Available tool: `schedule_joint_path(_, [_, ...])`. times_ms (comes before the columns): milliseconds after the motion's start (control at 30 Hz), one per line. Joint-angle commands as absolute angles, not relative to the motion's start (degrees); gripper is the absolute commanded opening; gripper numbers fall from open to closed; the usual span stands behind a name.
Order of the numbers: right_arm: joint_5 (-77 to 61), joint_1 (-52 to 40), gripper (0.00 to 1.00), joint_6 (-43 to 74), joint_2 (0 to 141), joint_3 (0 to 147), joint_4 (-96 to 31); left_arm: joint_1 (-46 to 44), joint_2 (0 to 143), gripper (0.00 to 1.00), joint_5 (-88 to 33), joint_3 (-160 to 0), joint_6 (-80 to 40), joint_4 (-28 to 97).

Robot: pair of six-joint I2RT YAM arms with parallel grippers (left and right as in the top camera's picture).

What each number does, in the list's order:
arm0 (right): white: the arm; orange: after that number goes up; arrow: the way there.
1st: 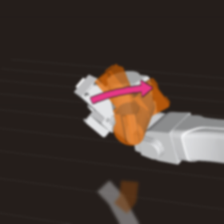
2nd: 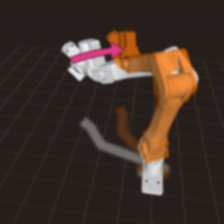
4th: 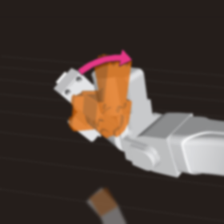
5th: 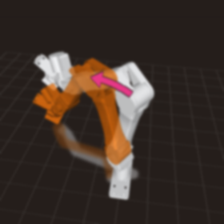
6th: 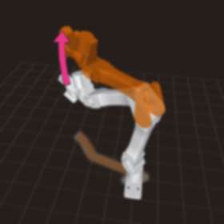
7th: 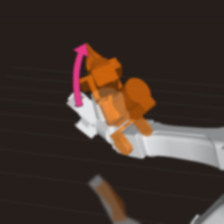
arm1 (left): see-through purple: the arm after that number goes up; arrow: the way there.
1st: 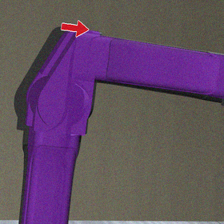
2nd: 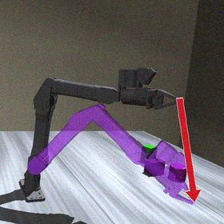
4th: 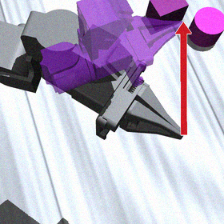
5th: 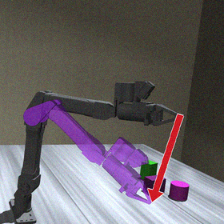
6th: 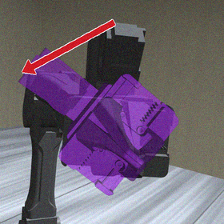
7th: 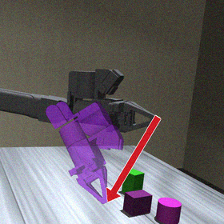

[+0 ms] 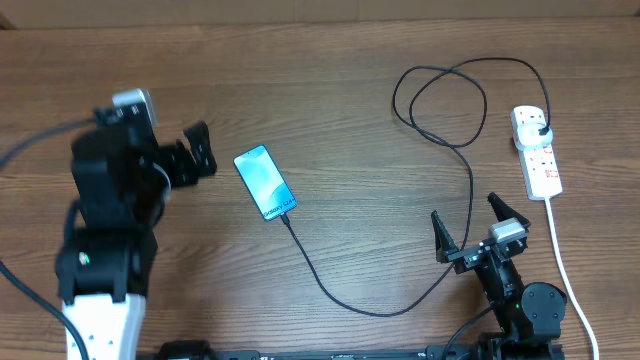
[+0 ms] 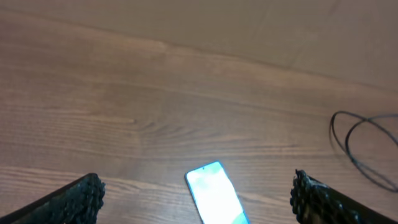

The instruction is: Plug charger to phone and switch on socket

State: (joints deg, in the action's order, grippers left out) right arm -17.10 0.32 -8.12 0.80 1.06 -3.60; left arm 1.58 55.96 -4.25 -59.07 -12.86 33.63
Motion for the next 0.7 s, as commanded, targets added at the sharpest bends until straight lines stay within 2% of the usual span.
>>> schedule_joint_path(0, [-16.5, 0.1, 1.00, -7.8, 0.2, 0.4, -3.3, 1.9, 48.7, 1.00, -6.0, -50.2, -7.1, 29.5])
schedule_joint_path(300, [-16.5, 0.1, 1.00, -7.8, 0.2, 0.4, -3.3, 1.9, 35.1, 1.00, -6.0, -33.9, -6.6, 23.9])
schedule_joint_path(667, [-16.5, 0.1, 1.00, -7.8, 0.2, 0.4, -3.3, 1.8, 19.3, 1.00, -5.7, -13.6, -4.6, 9.6])
